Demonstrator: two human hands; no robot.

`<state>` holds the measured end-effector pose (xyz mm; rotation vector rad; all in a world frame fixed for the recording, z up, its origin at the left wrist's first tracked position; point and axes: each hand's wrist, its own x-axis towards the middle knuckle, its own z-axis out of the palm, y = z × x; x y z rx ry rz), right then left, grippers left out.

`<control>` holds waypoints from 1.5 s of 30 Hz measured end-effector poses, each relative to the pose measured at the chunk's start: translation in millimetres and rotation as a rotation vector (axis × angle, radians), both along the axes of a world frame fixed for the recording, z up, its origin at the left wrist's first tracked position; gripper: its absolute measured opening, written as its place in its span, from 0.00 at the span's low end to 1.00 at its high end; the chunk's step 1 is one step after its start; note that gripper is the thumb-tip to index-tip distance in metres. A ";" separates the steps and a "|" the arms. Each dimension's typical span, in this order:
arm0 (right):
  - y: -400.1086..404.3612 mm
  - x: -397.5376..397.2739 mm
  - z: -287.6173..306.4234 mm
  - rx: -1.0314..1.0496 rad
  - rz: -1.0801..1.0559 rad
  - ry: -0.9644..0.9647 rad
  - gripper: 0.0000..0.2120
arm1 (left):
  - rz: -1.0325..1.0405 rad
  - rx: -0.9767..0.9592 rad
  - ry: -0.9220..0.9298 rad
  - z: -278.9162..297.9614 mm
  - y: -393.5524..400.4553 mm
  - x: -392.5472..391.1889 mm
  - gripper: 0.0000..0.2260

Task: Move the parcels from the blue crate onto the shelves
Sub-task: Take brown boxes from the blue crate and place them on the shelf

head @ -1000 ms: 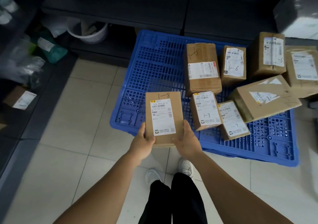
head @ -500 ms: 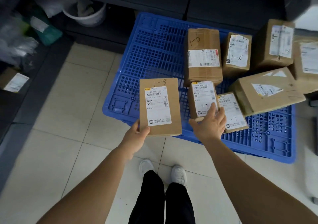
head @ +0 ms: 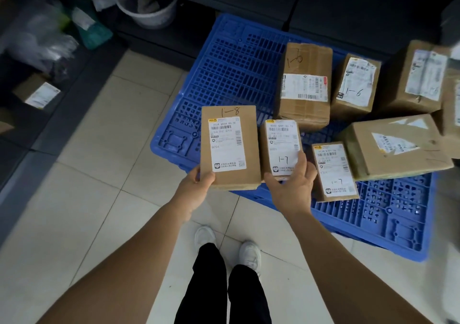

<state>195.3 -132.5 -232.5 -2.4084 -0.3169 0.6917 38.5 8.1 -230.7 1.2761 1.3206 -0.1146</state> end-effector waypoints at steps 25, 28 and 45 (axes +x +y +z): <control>52.6 -30.8 93.1 0.232 0.310 -0.083 0.43 | 0.616 0.004 -0.458 90.0 -8.2 -61.4 0.10; 71.7 -53.7 116.6 0.301 0.372 -0.094 0.43 | 0.693 0.055 -0.496 113.7 -0.9 -87.4 0.09; 188.5 -295.7 210.1 0.537 0.694 -0.067 0.44 | 1.009 0.336 -0.551 213.5 37.5 -343.2 0.09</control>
